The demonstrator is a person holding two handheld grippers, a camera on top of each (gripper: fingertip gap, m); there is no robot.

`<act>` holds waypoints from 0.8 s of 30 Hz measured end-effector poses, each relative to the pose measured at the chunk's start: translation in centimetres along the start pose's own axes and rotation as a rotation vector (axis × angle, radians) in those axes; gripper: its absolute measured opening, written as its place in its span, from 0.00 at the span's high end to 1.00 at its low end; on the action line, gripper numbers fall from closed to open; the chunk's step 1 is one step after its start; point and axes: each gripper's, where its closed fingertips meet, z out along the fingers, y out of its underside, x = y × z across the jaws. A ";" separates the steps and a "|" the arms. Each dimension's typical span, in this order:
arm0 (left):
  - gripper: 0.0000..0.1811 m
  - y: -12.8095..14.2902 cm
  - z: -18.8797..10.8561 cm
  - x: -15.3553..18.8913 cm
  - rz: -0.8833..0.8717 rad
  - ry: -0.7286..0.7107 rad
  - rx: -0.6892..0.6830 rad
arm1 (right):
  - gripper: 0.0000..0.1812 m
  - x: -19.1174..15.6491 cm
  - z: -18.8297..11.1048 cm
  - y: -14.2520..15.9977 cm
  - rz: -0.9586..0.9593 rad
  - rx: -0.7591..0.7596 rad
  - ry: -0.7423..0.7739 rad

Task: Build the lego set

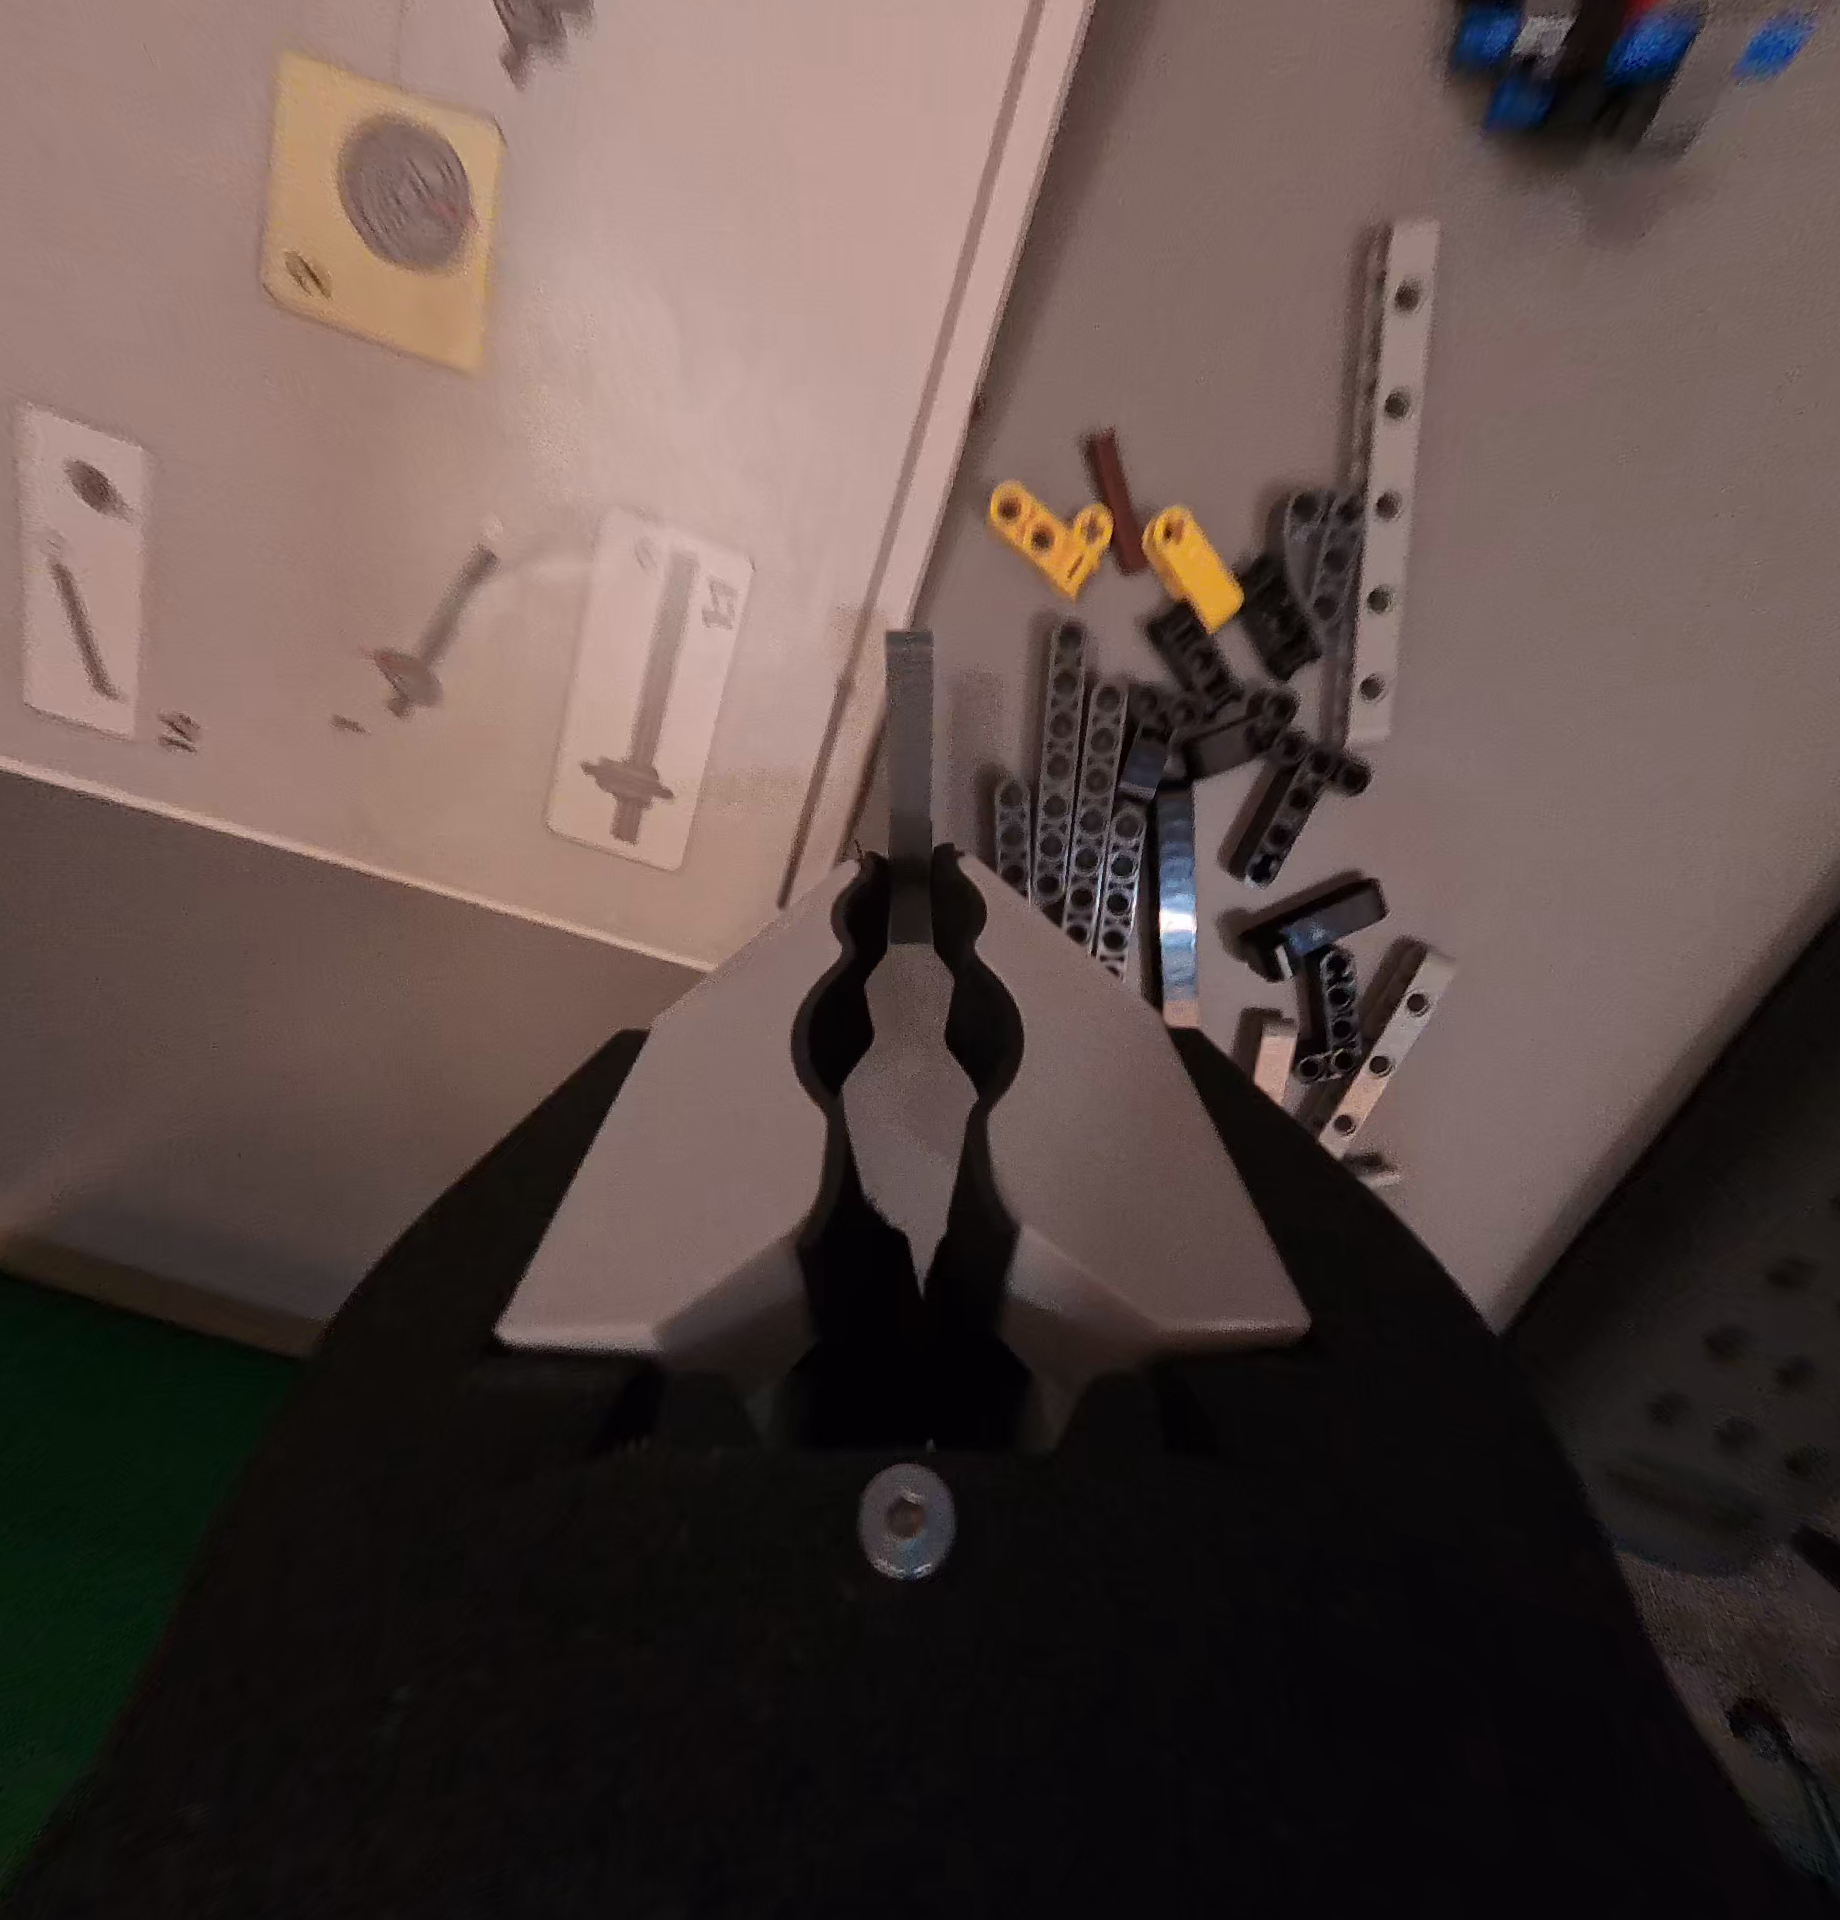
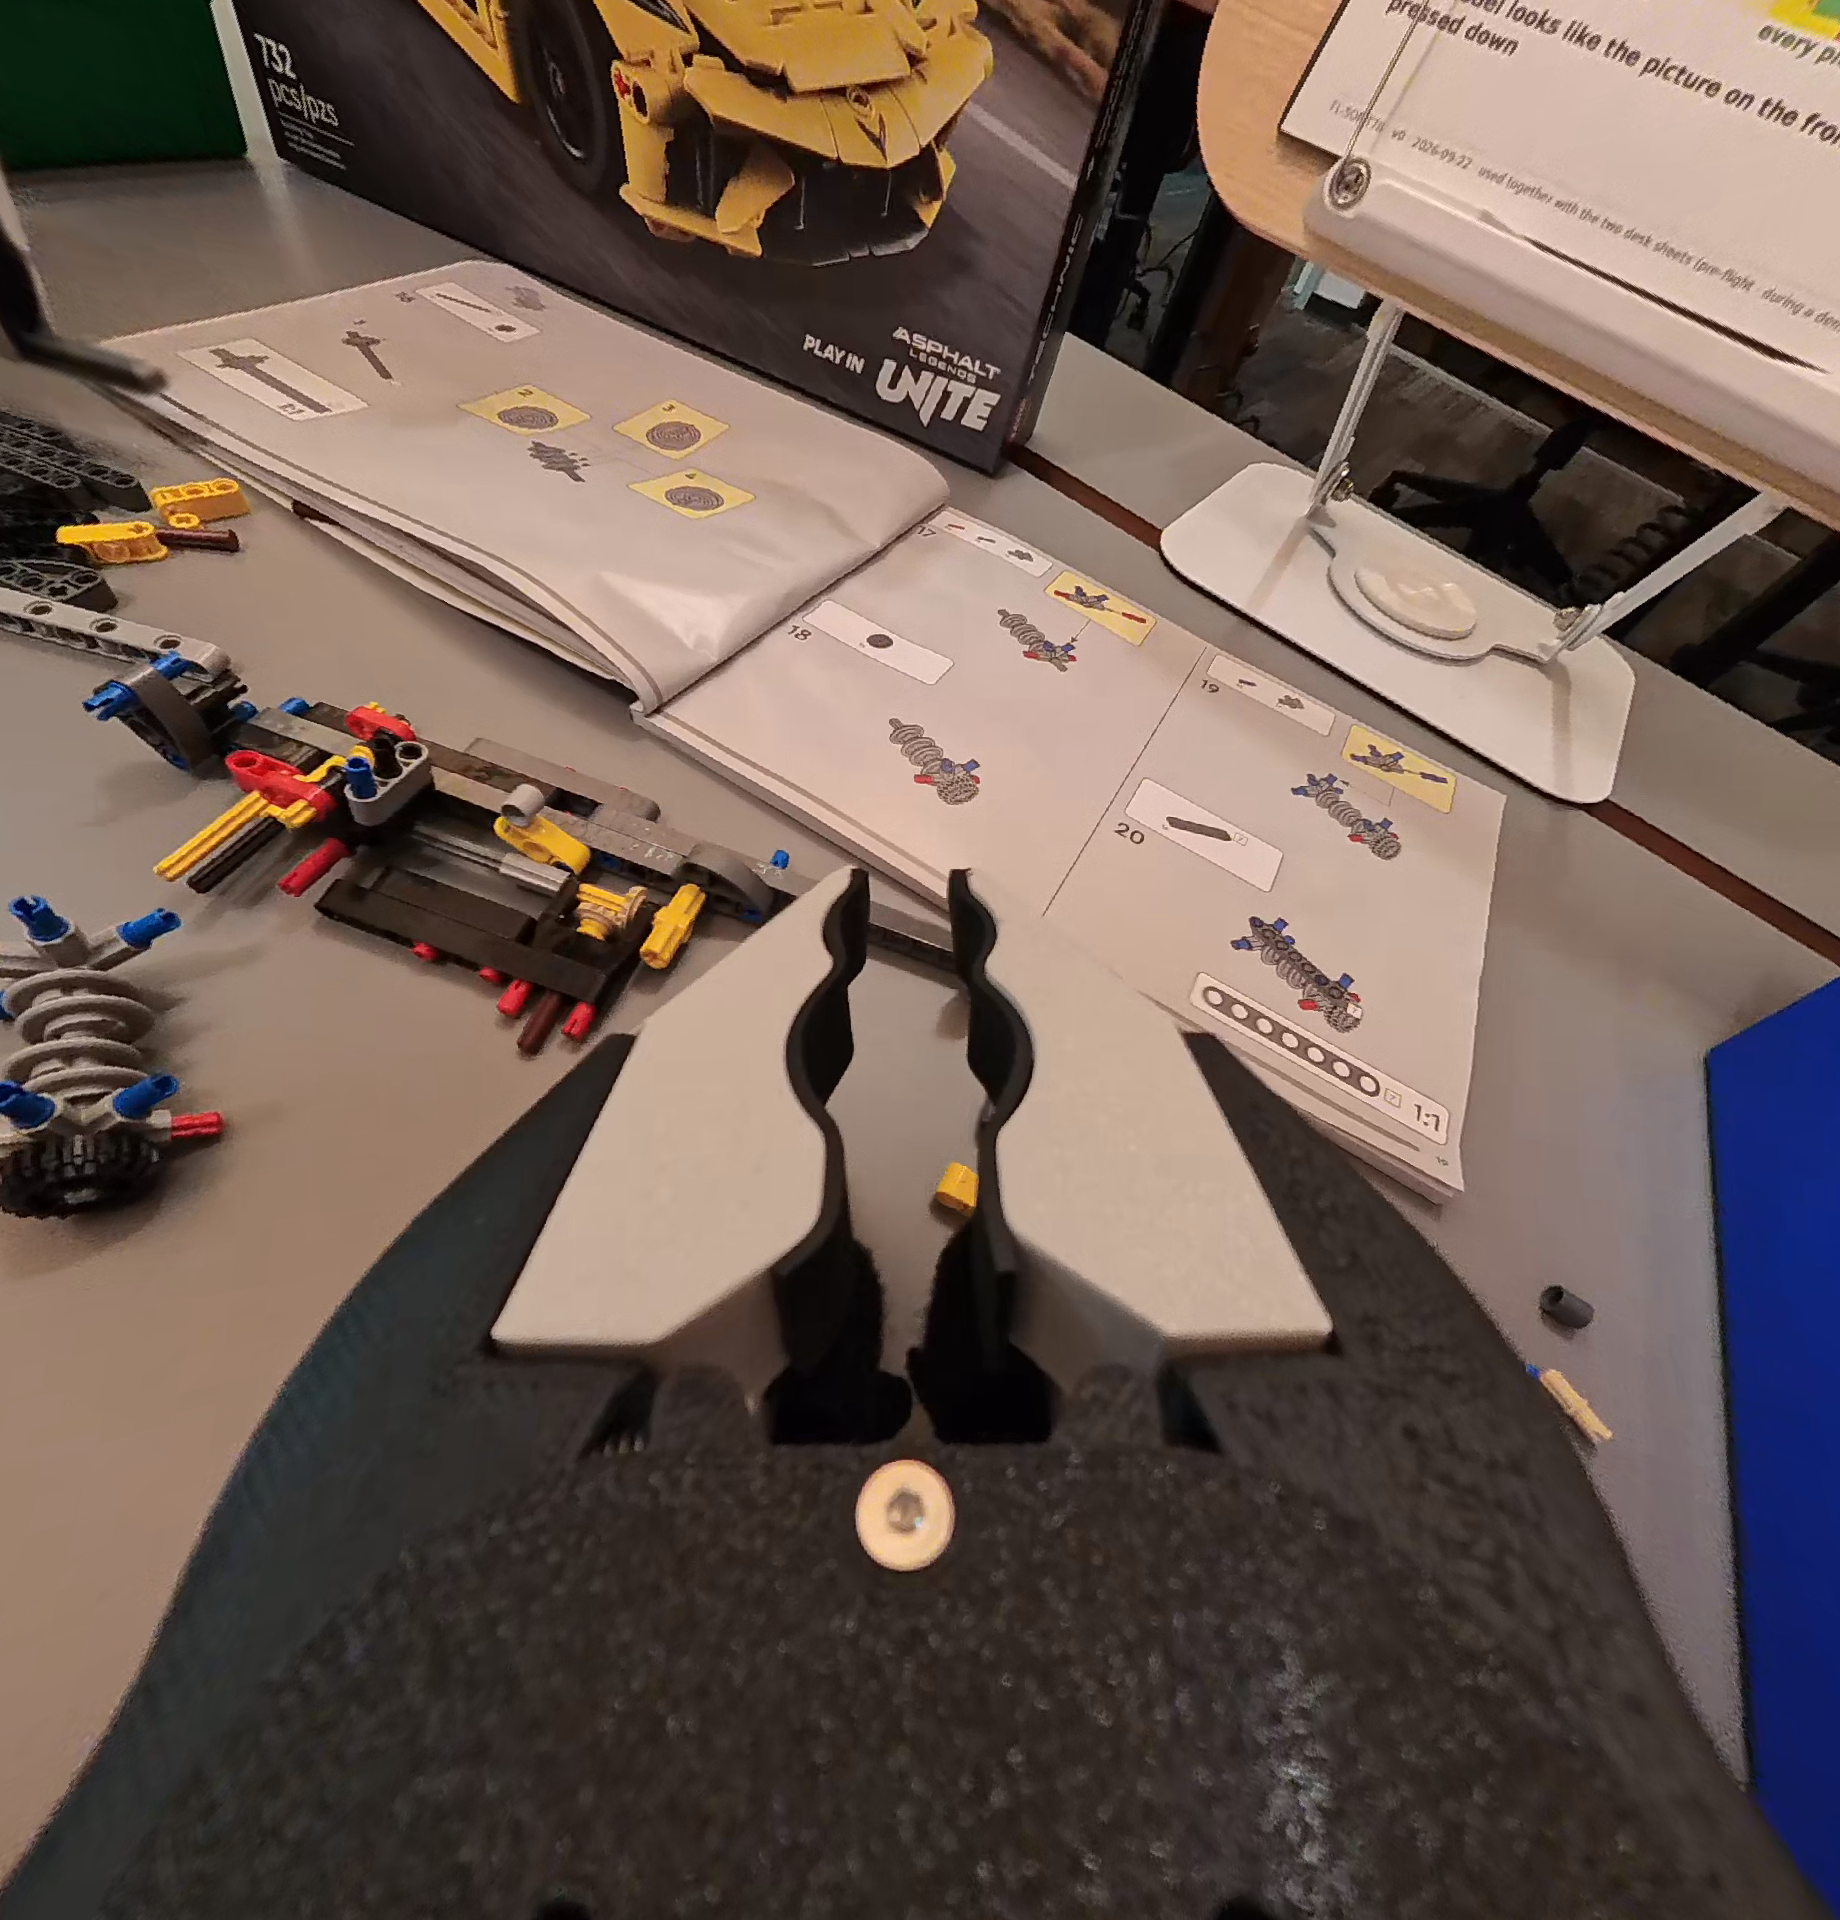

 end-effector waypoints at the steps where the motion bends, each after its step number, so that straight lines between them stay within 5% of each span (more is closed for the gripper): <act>1: 0.97 -1.6 -1.0 0.0 0.002 0.006 0.048 | 0.92 -0.1 0.0 0.0 0.006 -0.002 -0.003; 6: 0.97 -18.6 -5.1 2.6 0.106 0.067 0.371 | 0.94 -2.4 -1.4 -0.3 0.077 0.038 0.007; 10: 0.97 -30.6 1.9 7.1 0.269 0.209 0.241 | 0.95 -2.5 -3.4 -0.9 0.060 0.102 0.084; 13: 0.97 -36.7 7.4 8.8 0.279 0.285 0.092 | 0.95 -1.7 -4.6 -1.2 0.058 0.149 0.120; 16: 0.96 -39.2 10.8 8.9 0.301 0.244 -0.024 | 0.96 -1.1 -4.8 -0.7 0.042 0.135 0.138; 24: 0.96 -38.1 13.0 9.1 0.231 0.199 -0.170 | 0.95 -1.7 -4.1 -0.1 0.064 0.113 0.073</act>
